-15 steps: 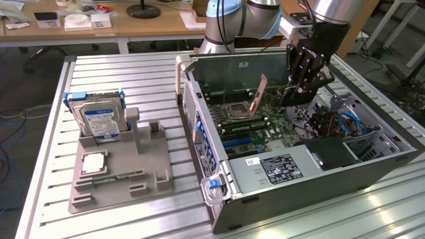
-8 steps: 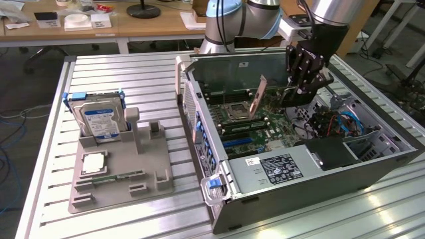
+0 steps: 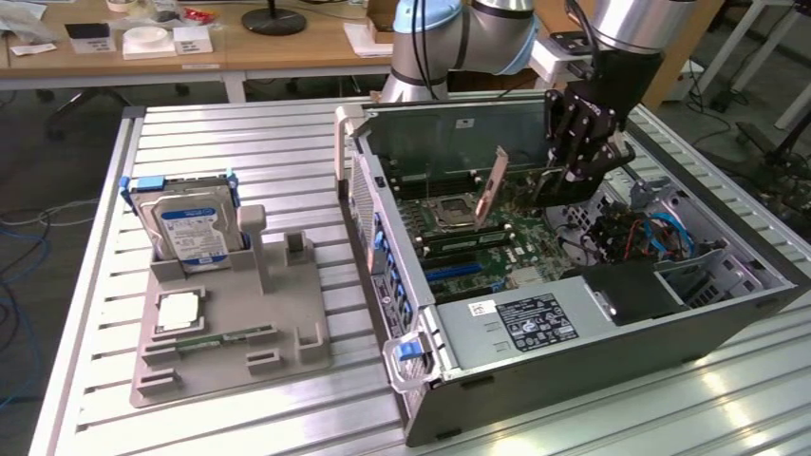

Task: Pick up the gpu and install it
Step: 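Insert the gpu into the slot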

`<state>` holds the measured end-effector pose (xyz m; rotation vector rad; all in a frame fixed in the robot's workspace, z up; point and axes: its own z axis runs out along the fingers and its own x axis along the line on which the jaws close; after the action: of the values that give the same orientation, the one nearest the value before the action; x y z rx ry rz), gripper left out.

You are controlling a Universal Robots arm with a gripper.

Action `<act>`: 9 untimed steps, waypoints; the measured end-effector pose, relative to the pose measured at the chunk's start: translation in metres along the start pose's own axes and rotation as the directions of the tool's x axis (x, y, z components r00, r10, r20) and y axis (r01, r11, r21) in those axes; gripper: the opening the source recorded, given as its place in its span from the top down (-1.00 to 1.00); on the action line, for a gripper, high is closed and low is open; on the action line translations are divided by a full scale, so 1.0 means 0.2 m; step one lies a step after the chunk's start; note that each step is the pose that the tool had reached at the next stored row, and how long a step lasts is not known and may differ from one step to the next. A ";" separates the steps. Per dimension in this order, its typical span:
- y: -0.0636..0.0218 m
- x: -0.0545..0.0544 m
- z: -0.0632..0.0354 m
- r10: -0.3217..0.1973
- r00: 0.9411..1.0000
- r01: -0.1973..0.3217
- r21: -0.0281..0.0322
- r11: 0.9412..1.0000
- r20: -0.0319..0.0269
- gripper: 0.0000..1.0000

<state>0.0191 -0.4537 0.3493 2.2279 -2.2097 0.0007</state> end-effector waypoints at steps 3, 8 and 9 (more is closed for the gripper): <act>0.000 0.00 0.005 0.000 1.000 0.000 0.000 1.000 0.000 0.46; 0.000 0.00 0.024 0.000 1.000 0.000 0.000 1.000 0.000 0.46; 0.000 0.00 0.024 0.000 1.000 0.000 0.000 1.000 0.000 0.46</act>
<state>0.0191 -0.4537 0.3445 2.2278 -2.2096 0.0008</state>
